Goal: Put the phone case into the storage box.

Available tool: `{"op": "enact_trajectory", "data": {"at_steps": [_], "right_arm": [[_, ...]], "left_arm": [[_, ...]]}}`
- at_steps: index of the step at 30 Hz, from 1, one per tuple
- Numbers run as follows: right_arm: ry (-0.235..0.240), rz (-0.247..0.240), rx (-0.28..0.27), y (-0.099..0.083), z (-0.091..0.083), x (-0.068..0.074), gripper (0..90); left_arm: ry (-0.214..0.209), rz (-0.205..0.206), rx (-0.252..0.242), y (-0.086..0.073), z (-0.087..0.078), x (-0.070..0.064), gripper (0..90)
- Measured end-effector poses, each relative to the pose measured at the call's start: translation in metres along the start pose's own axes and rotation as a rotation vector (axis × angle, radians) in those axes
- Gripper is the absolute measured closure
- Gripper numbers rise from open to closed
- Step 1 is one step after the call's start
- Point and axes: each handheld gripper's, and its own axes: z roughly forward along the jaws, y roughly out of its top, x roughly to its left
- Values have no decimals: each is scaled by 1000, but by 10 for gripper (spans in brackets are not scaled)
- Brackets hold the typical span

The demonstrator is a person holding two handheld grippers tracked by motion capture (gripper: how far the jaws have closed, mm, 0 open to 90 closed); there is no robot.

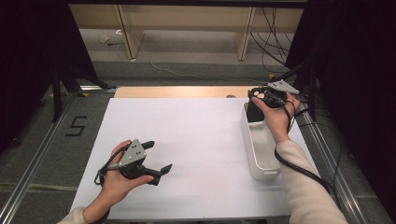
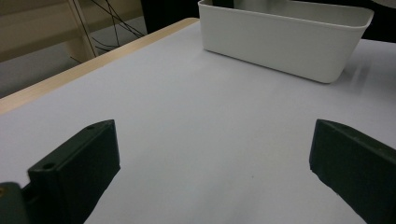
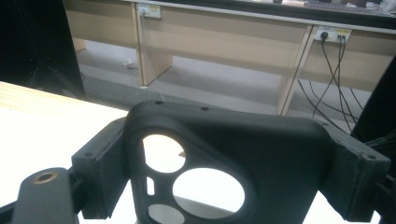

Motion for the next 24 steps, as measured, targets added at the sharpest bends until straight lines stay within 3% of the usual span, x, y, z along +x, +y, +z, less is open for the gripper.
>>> {"op": "enact_trajectory", "data": {"at_steps": [24], "right_arm": [[-3,-10,55,-5,11,4,157]], "left_arm": [[-2,-2,2,0,0,1,12]]}}
